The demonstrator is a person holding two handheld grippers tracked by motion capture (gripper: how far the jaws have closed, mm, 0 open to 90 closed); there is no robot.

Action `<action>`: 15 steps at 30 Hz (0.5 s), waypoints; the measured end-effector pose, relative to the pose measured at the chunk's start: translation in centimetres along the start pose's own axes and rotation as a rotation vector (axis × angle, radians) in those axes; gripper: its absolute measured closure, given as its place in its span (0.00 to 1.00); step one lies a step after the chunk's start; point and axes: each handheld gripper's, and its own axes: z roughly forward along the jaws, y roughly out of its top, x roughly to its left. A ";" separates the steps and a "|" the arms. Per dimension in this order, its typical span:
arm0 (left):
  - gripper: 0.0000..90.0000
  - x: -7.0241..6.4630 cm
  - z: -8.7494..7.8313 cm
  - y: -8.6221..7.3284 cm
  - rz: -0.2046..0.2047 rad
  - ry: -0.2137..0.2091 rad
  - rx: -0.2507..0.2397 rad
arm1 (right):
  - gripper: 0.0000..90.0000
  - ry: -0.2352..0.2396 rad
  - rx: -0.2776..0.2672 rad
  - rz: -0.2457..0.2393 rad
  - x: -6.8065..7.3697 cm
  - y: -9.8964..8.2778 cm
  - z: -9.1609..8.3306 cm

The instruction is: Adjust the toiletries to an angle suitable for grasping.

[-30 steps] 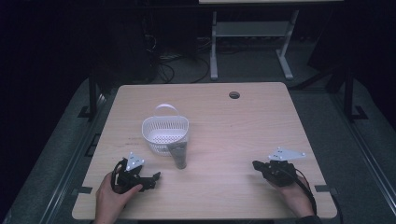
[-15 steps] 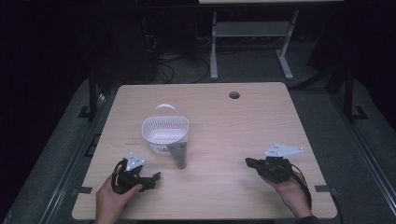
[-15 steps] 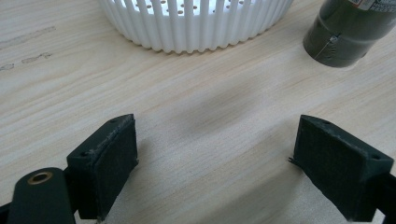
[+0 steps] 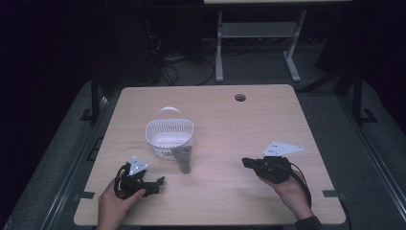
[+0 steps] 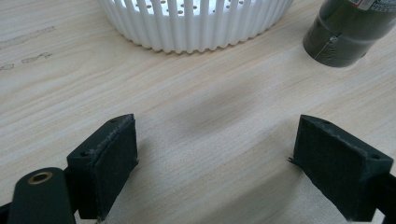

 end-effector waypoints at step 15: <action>0.14 0.0 0.0 0.0 -0.003 -0.001 -0.003 | 1.00 0.051 -0.002 -0.047 1.5 2.4 2.1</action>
